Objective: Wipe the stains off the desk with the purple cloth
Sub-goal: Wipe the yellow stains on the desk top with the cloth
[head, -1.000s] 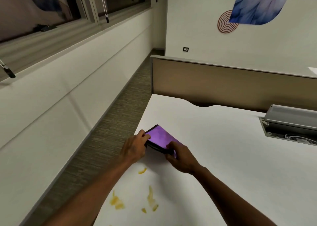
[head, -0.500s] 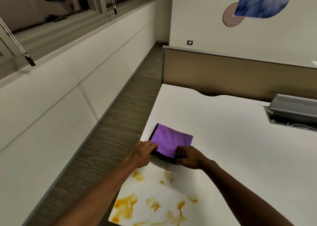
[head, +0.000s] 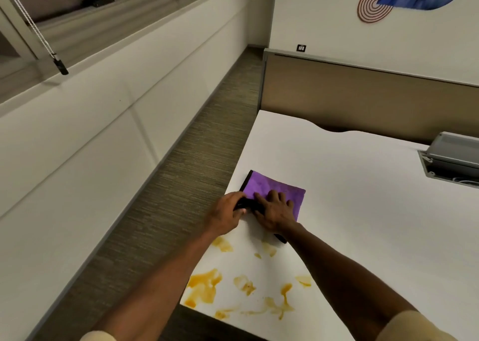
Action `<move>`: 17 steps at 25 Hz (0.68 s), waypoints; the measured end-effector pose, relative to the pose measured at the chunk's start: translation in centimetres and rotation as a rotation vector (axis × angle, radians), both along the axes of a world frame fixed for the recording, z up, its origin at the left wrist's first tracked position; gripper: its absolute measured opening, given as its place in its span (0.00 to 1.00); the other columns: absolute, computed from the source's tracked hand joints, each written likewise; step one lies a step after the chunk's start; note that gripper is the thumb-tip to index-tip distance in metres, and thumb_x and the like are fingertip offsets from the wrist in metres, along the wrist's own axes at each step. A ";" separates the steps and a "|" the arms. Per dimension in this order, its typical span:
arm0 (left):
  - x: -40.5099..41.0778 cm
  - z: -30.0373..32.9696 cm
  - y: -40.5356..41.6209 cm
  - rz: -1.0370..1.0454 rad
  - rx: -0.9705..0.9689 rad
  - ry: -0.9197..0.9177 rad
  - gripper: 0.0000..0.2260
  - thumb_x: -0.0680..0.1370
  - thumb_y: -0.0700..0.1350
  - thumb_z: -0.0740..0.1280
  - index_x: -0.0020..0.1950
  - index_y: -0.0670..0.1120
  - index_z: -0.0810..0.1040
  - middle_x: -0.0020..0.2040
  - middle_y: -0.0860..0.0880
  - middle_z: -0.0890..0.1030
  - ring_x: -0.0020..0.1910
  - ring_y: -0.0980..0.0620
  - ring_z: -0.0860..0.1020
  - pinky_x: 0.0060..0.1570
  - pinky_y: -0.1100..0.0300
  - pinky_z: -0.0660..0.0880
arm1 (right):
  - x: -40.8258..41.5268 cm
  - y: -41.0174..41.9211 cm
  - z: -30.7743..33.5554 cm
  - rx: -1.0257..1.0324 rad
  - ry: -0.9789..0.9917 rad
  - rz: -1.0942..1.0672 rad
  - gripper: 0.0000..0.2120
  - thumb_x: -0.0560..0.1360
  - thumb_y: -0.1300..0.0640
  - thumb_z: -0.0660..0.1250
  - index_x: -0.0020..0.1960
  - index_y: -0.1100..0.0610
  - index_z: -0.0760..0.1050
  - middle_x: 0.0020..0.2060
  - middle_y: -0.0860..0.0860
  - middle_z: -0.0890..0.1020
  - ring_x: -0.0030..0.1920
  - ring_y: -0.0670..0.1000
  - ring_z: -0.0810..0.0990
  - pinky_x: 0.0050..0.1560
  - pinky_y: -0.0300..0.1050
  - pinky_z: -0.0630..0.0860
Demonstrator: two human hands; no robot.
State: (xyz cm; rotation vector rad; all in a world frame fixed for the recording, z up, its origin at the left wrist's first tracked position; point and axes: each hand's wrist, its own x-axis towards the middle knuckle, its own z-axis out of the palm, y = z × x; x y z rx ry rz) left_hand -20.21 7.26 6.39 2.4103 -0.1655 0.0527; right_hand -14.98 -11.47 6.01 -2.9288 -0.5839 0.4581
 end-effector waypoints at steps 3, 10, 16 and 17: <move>-0.6 -1.1 2.2 0.046 0.071 0.050 0.22 0.84 0.46 0.63 0.77 0.42 0.68 0.75 0.42 0.71 0.75 0.46 0.68 0.73 0.55 0.63 | 1.7 -2.2 -0.8 -0.033 -0.018 0.230 0.28 0.85 0.38 0.49 0.84 0.42 0.52 0.82 0.54 0.55 0.83 0.58 0.50 0.78 0.60 0.52; 0.3 -4.0 4.3 0.013 0.239 -0.019 0.20 0.85 0.42 0.57 0.77 0.39 0.67 0.79 0.41 0.65 0.80 0.46 0.59 0.79 0.56 0.53 | 1.2 -1.2 -3.3 0.091 0.007 0.169 0.25 0.86 0.39 0.44 0.83 0.38 0.48 0.84 0.44 0.44 0.84 0.53 0.39 0.81 0.63 0.38; 3.9 -4.8 2.8 -0.082 0.350 -0.054 0.22 0.86 0.43 0.54 0.80 0.41 0.61 0.82 0.41 0.57 0.82 0.45 0.53 0.79 0.52 0.50 | 0.3 -7.7 -5.6 0.220 -0.031 0.385 0.29 0.83 0.34 0.41 0.80 0.39 0.62 0.83 0.39 0.49 0.84 0.48 0.41 0.83 0.56 0.38; 4.3 -5.1 2.7 -0.110 0.384 -0.045 0.22 0.86 0.44 0.54 0.81 0.42 0.59 0.82 0.42 0.54 0.82 0.46 0.52 0.79 0.51 0.49 | 0.8 -7.9 -5.6 0.230 -0.029 0.325 0.30 0.83 0.33 0.40 0.79 0.39 0.64 0.83 0.38 0.49 0.84 0.47 0.41 0.83 0.57 0.40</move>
